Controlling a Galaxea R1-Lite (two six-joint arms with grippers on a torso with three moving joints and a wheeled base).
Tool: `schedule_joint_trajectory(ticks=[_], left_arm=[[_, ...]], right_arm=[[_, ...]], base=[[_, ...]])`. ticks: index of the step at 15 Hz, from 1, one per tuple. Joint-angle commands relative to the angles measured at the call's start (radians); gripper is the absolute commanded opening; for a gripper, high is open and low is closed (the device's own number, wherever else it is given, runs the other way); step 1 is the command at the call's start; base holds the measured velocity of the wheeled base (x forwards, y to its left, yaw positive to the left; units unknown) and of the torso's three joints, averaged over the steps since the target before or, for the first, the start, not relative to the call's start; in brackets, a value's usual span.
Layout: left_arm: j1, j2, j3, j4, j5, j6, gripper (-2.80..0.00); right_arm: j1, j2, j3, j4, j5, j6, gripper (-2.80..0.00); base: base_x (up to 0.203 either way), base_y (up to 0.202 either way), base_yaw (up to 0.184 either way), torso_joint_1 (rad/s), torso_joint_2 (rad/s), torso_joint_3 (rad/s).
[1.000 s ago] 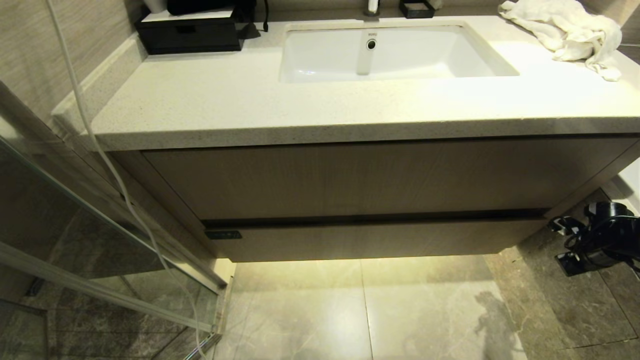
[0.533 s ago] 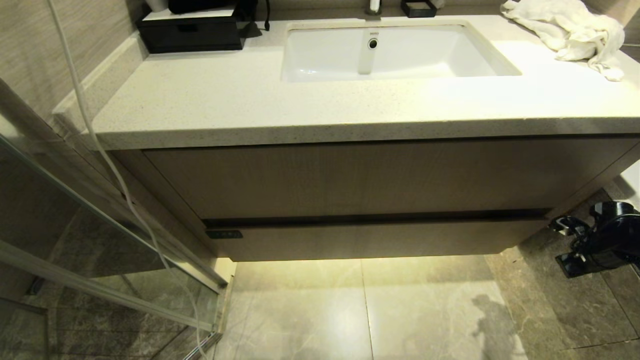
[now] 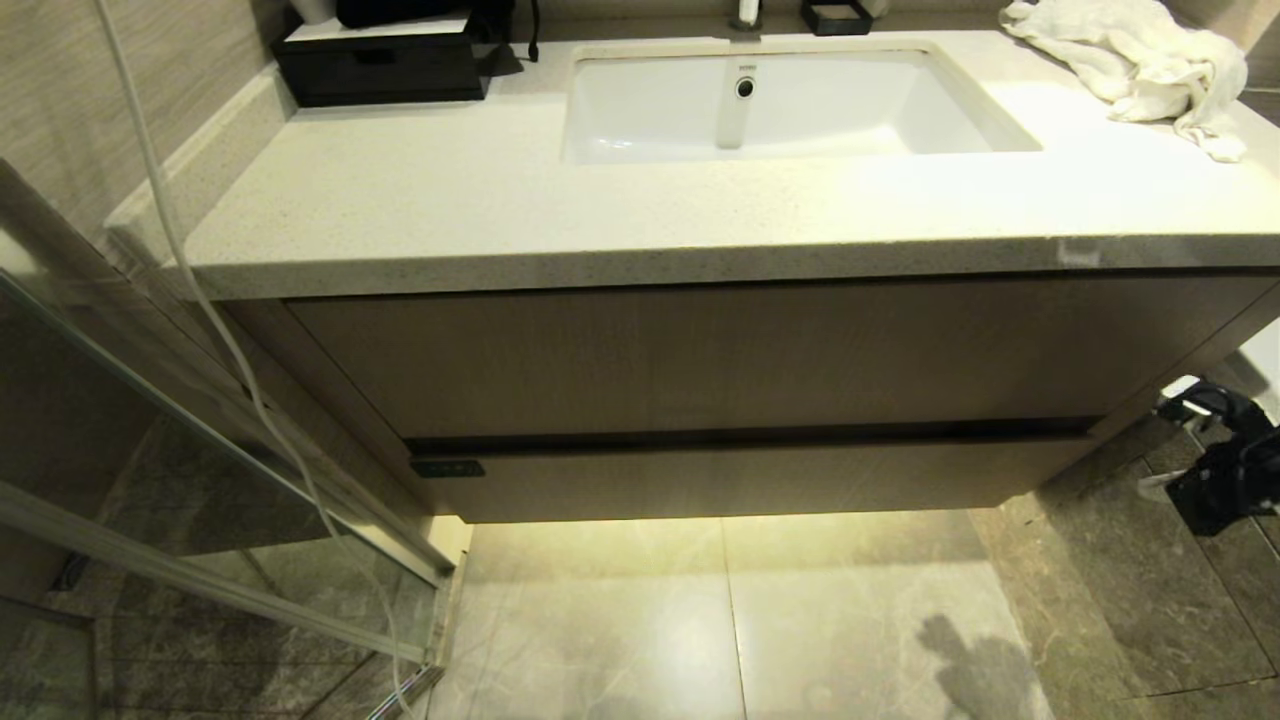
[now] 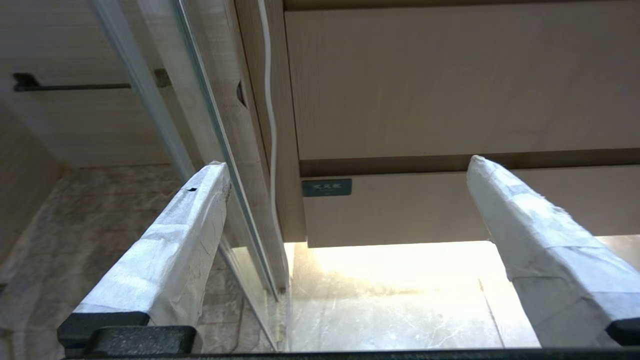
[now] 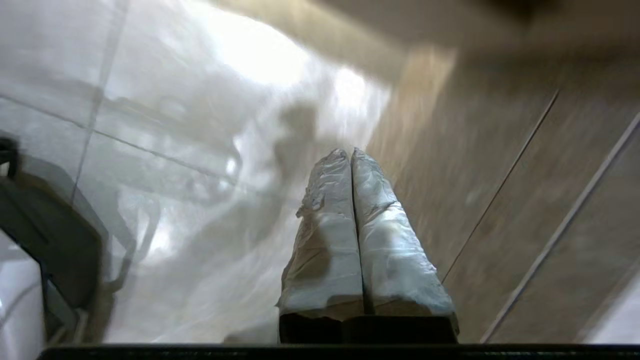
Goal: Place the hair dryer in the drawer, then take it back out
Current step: Close the drawer, then pull open the drawer
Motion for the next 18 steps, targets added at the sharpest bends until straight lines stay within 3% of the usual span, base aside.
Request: schedule_joint_trajectory(ticks=[1,3,4,6,8,14,16,18], left_arm=[[0.001,0.000,0.040,-0.002,0.000,0.000,0.00],[0.001,0.000,0.040,-0.002,0.000,0.000,0.00],[0.000,0.000,0.040,-0.002,0.000,0.000,0.00],[0.001,0.000,0.040,-0.002,0.000,0.000,0.00],[0.001,0.000,0.040,-0.002,0.000,0.000,0.00],[0.001,0.000,0.040,-0.002,0.000,0.000,0.00],[0.001,0.000,0.040,-0.002,0.000,0.000,0.00],[0.001,0.000,0.040,-0.002,0.000,0.000,0.00]], right_arm=[[0.017,-0.251,0.088,0.030,0.130,-0.115,-2.80],[0.068,-0.361,0.133,0.056,0.231,-0.245,-2.80],[0.100,-0.397,0.154,0.062,0.253,-0.325,0.00],[0.130,-0.464,0.212,0.069,0.263,-0.475,0.00],[0.170,-0.511,0.254,0.076,0.264,-0.550,0.00],[0.246,-0.493,0.296,-0.047,0.276,-0.671,0.00],[0.245,-0.443,0.311,-0.172,0.243,-0.685,0.00],[0.248,-0.424,0.312,-0.206,0.213,-0.696,0.00]], base=[[0.000,0.000,0.000,0.000,0.00,0.000],[0.000,0.000,0.000,0.000,0.00,0.000],[0.000,0.000,0.000,0.000,0.00,0.000],[0.000,0.000,0.000,0.000,0.00,0.000],[0.000,0.000,0.000,0.000,0.00,0.000],[0.000,0.000,0.000,0.000,0.00,0.000],[0.000,0.000,0.000,0.000,0.00,0.000],[0.000,0.000,0.000,0.000,0.00,0.000]])
